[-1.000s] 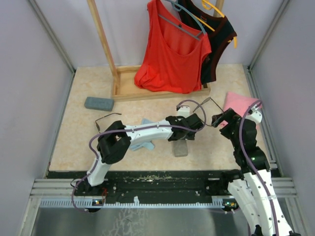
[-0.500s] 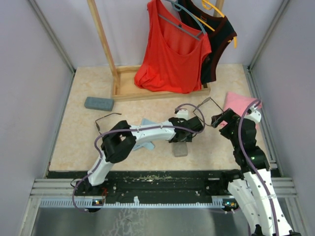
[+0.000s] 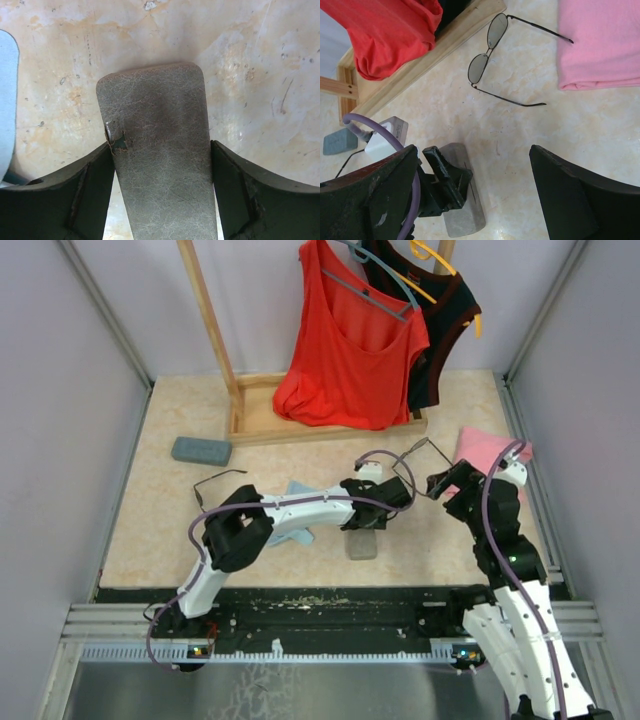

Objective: Organize the sunglasses
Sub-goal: Adjust the sunglasses case at the center of the board.

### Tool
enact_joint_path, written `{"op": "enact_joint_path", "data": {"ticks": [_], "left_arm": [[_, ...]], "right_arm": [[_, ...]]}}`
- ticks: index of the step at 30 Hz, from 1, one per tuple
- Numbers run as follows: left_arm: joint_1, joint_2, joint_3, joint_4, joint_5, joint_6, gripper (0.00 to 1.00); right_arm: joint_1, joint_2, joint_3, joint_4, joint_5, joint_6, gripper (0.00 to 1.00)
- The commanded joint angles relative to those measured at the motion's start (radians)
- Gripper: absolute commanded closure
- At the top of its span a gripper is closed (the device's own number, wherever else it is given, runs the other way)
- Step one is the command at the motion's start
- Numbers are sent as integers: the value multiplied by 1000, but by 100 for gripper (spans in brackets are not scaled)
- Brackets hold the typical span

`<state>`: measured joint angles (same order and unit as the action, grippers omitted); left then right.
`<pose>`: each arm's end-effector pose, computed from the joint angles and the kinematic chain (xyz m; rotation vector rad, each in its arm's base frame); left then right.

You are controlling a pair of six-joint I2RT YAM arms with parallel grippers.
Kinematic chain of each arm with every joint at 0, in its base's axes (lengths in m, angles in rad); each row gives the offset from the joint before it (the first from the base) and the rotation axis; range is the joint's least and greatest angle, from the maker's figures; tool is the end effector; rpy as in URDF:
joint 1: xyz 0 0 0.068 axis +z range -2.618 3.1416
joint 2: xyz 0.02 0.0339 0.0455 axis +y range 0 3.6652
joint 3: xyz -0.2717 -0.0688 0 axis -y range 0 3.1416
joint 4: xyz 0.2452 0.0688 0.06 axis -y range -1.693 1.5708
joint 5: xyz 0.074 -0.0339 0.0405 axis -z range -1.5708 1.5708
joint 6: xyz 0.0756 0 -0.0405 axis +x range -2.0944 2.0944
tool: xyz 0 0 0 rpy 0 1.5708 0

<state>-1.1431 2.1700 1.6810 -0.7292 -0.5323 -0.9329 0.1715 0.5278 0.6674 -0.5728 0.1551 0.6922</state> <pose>0.2282 -0.4080 0.1451 0.1421 2.5090 -0.0376 0.1544 0.0149 0.2815 0.6164 1.9245 0.3976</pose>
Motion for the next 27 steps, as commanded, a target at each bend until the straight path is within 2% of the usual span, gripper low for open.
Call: {"op": "enact_joint_path", "data": {"ticks": [1,4,8,11,16,21,27], "left_arm": [[1,-101,-55,30,10,129,43],[9,-168,-148,114,96,285,47],[28,-294,-321,252,248,528,47],[36,-323,-371,264,288,623,46],[37,-282,-354,209,265,666,44],[39,-254,-370,223,296,660,41],[41,-271,-383,232,324,647,19]], "right_arm": [[-6,8,-5,72,-58,-47,7],[-5,14,-8,93,-115,-82,8],[-5,24,-14,115,-184,-123,9],[-5,39,-17,113,-196,-141,9],[-5,58,-21,110,-216,-158,9],[-4,57,-22,107,-234,-167,9],[-5,55,-20,104,-240,-171,8]]}}
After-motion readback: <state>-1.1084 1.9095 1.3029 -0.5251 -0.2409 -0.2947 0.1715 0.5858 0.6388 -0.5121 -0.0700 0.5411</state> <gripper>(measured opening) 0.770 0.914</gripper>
